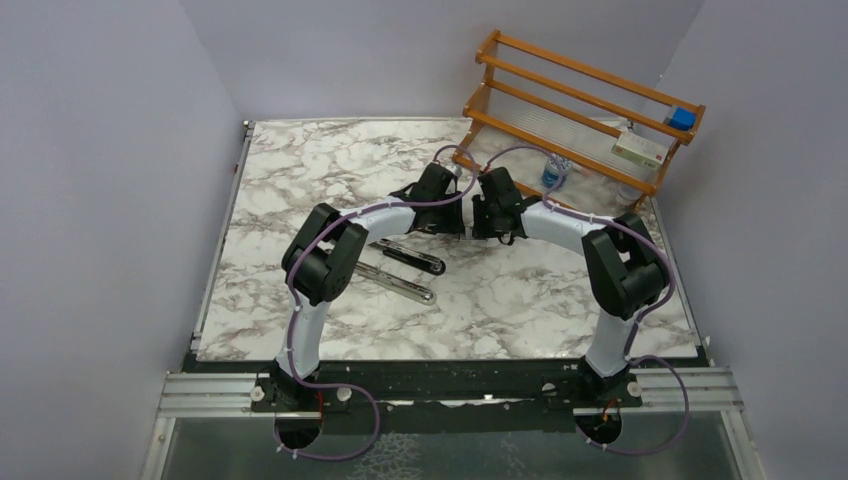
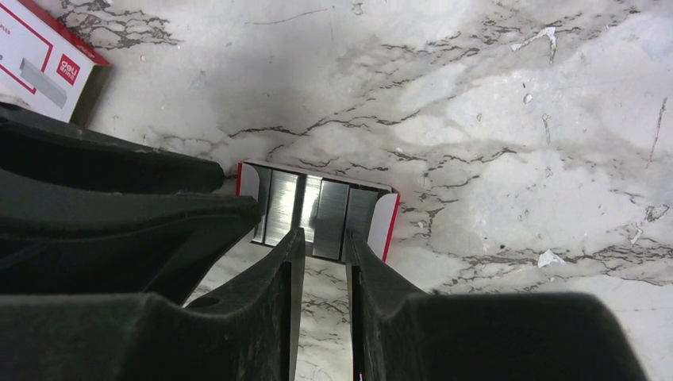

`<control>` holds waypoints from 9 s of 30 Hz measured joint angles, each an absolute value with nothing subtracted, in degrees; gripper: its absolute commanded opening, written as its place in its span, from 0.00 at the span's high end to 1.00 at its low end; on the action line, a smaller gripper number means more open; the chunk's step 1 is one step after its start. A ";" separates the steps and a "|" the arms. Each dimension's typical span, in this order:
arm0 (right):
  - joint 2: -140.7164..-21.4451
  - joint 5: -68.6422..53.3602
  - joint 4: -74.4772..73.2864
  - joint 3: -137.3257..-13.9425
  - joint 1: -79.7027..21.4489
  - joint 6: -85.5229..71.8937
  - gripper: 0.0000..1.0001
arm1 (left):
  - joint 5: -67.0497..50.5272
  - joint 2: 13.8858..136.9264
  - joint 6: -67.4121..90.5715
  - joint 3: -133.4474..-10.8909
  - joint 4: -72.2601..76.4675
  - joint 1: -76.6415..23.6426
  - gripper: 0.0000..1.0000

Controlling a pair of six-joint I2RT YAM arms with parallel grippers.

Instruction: Load the staples into the stapler

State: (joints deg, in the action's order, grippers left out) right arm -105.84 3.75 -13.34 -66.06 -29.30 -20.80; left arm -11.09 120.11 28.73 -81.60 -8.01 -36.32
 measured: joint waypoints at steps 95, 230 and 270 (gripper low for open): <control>-107.55 1.98 -12.93 -67.66 -29.69 -14.94 0.82 | -12.45 119.17 32.16 -79.35 -6.96 -36.77 0.81; -102.45 5.04 -9.56 -63.29 -30.33 -19.46 0.75 | -12.45 119.17 32.14 -79.35 -6.96 -36.51 0.95; -105.60 11.14 -15.07 -66.15 -30.26 -18.74 0.75 | -12.45 119.17 32.14 -79.35 -6.96 -36.49 0.96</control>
State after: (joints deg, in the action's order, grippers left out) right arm -105.60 11.14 -15.07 -66.15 -30.26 -18.74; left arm -12.45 119.17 32.14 -79.35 -6.96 -36.49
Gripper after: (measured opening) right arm 0.254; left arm 0.111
